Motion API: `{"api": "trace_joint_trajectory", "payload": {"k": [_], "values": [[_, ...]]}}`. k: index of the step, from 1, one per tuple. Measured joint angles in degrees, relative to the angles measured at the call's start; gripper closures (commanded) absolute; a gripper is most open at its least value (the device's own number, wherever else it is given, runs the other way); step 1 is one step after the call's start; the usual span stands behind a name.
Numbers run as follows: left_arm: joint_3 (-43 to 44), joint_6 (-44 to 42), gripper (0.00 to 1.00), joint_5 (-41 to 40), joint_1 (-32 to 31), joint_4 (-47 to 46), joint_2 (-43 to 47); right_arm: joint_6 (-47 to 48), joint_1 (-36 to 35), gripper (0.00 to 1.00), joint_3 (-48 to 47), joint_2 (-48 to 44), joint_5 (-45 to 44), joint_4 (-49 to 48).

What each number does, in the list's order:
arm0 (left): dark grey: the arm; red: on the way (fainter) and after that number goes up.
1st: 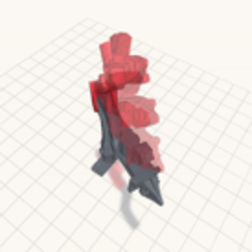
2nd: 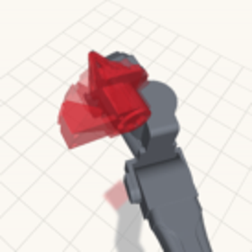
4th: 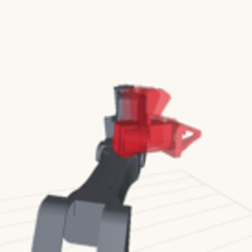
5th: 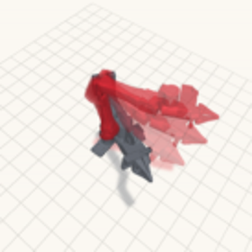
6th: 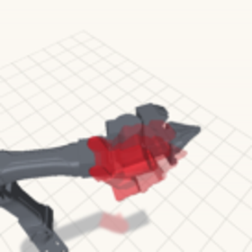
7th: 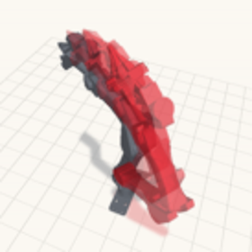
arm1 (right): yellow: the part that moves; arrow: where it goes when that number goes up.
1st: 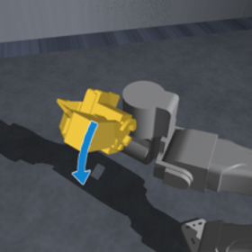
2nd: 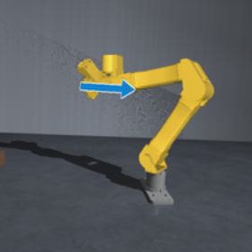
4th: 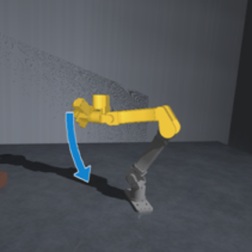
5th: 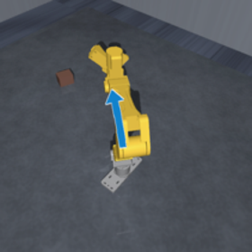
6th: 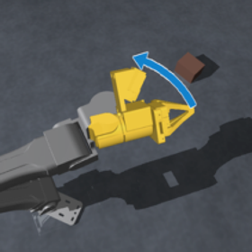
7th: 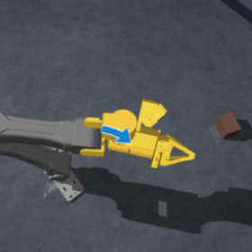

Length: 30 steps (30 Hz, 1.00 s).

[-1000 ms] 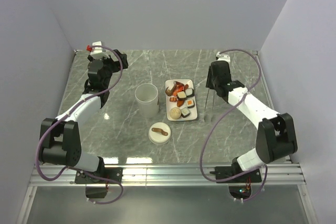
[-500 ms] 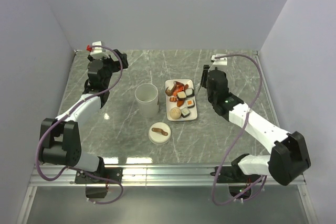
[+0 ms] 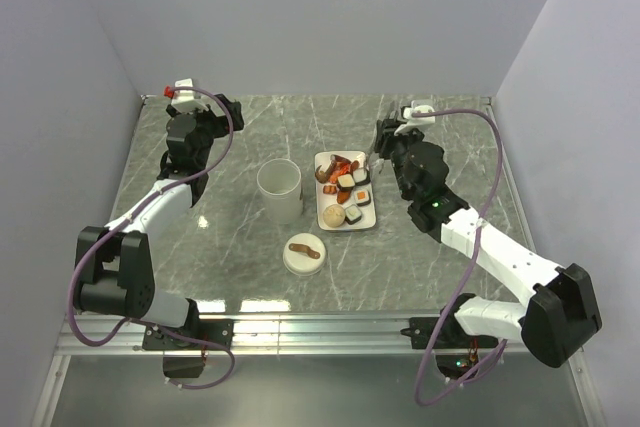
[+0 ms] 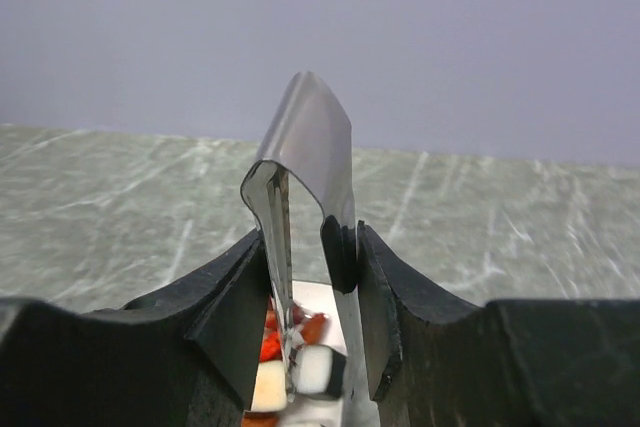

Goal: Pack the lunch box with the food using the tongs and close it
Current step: Grab the clamp with the right arm, then pick up the food using the clamp

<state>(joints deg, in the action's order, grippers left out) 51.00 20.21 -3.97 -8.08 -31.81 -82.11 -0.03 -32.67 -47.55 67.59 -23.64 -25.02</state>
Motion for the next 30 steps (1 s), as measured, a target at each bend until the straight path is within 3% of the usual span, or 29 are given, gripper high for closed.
{"api": "trace_joint_trajectory", "payload": {"k": [13, 30], "values": [[0.0, 0.0, 0.01, -0.3, 0.0, 0.0, 0.1, 0.0, -0.1, 0.52, 0.7, 2.8, 13.2, -5.7], [0.0, 0.0, 0.01, -0.4, 0.0, 0.0, 0.1, -1.4, 0.2, 0.51, 0.7, 10.7, 17.7, -7.1]]}}
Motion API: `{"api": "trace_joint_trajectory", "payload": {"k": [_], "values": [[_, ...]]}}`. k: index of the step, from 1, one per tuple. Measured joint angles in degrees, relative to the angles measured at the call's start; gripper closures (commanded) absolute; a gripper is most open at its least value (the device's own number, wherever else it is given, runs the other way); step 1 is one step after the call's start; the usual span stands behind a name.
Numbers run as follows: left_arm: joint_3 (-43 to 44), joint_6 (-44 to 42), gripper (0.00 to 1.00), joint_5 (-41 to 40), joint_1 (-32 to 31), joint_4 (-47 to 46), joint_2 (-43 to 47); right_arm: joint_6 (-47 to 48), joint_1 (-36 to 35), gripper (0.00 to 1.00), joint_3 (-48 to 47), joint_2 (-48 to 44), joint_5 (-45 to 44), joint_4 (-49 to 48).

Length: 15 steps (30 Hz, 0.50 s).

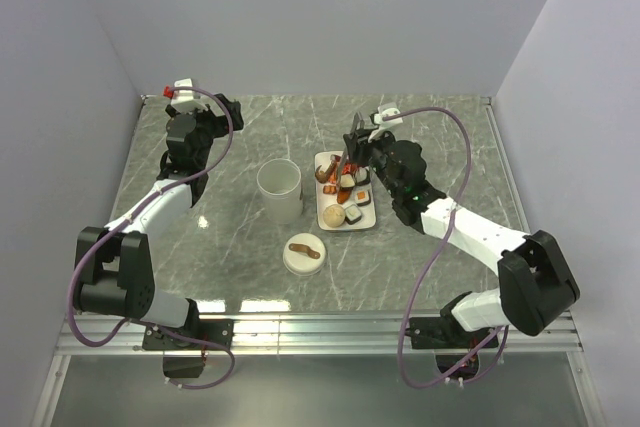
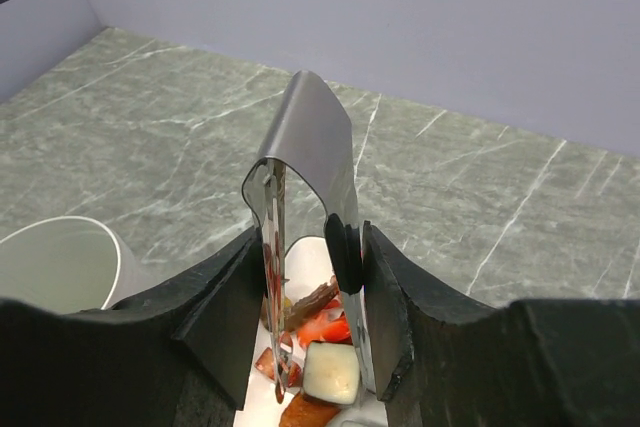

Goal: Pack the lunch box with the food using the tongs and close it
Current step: Pick up the food using the clamp

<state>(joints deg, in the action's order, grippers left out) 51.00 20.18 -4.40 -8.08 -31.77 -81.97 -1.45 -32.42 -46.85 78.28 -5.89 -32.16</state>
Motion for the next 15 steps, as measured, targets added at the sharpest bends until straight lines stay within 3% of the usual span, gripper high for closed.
{"api": "trace_joint_trajectory", "payload": {"k": [9, 15], "values": [[0.0, 0.0, 0.01, 0.0, 0.0, 0.0, 0.0, -1.1, 0.3, 0.51, -0.1, 2.4, 0.8, 0.3], [0.0, 0.0, 0.0, 0.0, 0.0, 0.0, 0.0, -1.2, 0.4, 0.66, -0.5, 2.7, 0.3, 0.5]]}}
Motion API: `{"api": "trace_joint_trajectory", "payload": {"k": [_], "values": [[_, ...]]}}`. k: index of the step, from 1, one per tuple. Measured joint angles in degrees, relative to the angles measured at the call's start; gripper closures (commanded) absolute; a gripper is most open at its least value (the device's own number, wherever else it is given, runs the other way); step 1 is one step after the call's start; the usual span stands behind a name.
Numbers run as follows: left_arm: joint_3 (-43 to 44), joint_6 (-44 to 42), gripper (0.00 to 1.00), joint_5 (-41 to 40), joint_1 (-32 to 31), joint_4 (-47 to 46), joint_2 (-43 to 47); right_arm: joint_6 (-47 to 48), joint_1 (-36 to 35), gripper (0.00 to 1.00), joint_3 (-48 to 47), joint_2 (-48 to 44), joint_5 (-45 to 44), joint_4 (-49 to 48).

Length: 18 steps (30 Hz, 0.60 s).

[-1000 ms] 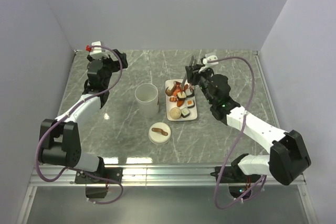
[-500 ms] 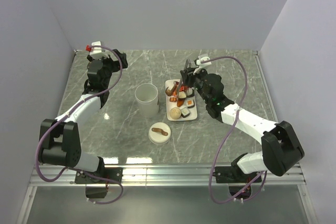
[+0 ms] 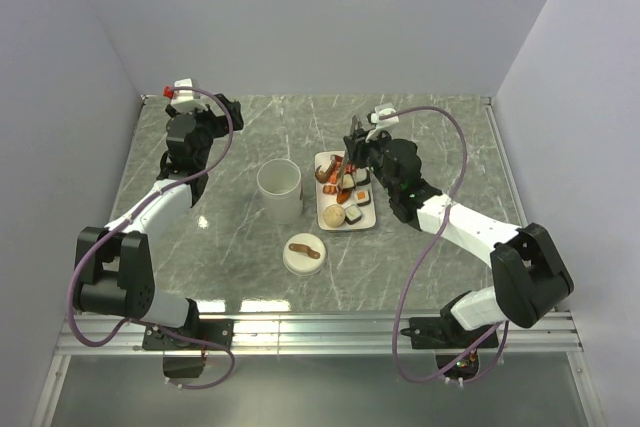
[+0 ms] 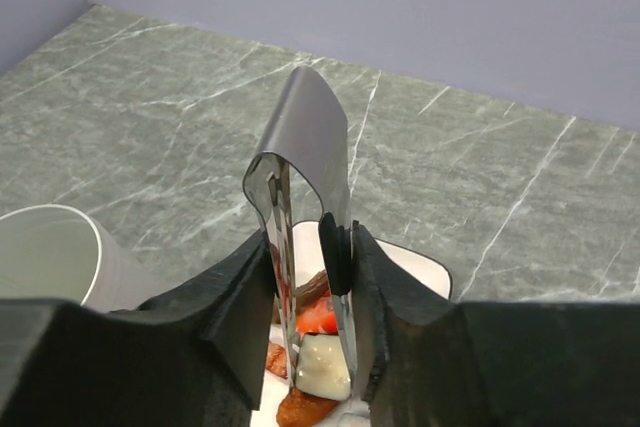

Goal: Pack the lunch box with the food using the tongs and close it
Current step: Pick up the food using the clamp

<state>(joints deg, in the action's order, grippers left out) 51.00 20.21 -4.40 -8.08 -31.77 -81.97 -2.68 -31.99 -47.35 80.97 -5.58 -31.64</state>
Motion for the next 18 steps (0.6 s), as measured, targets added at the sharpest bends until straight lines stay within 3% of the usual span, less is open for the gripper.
{"api": "trace_joint_trajectory", "payload": {"k": [18], "values": [[0.0, 0.0, 0.0, -0.1, 0.0, 0.2, 0.0, 3.1, -2.3, 0.73, -10.9, -1.0, 3.3, 3.1]]}}
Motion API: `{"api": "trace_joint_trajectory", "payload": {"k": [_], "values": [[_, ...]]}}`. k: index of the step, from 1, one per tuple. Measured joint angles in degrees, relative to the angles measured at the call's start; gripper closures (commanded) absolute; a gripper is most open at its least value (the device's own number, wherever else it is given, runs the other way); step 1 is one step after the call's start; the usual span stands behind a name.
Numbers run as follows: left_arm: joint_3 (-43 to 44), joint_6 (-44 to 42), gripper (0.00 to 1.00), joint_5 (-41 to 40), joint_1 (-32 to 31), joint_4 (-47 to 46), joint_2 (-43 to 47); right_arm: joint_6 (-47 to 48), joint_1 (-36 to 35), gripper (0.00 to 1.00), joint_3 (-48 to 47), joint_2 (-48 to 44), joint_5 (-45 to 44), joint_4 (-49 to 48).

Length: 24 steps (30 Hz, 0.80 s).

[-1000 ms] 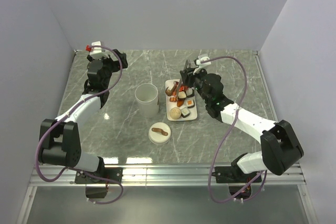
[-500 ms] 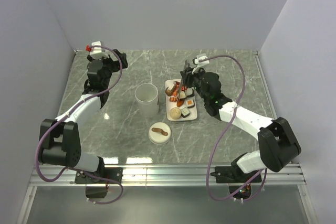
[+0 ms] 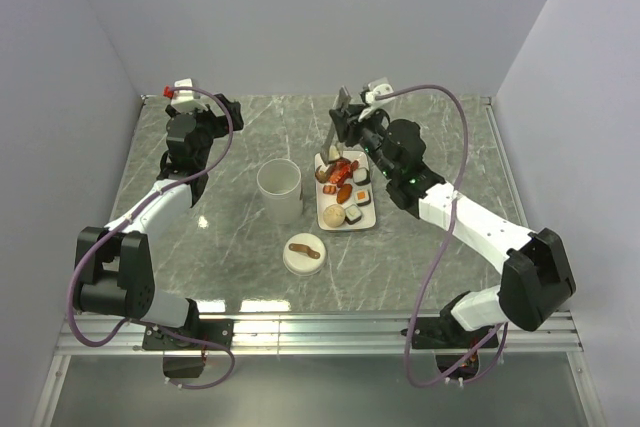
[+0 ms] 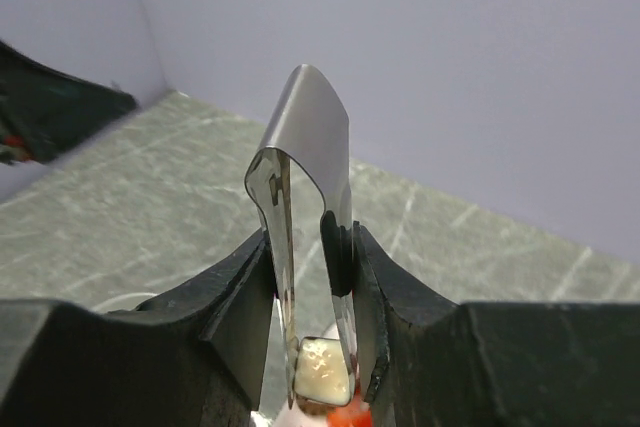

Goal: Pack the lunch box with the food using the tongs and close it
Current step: Pick up the food using the clamp, then place the food into the lunch box

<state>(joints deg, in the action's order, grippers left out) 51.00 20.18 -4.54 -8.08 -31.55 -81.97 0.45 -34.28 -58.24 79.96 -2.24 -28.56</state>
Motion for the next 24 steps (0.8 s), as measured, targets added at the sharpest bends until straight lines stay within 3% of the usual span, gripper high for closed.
{"api": "trace_joint_trajectory", "payload": {"k": [24], "values": [[0.0, 0.0, 0.01, 0.0, 0.0, 0.3, -0.4, 5.1, -10.3, 0.72, -8.3, 0.6, 11.2, 2.5]]}}
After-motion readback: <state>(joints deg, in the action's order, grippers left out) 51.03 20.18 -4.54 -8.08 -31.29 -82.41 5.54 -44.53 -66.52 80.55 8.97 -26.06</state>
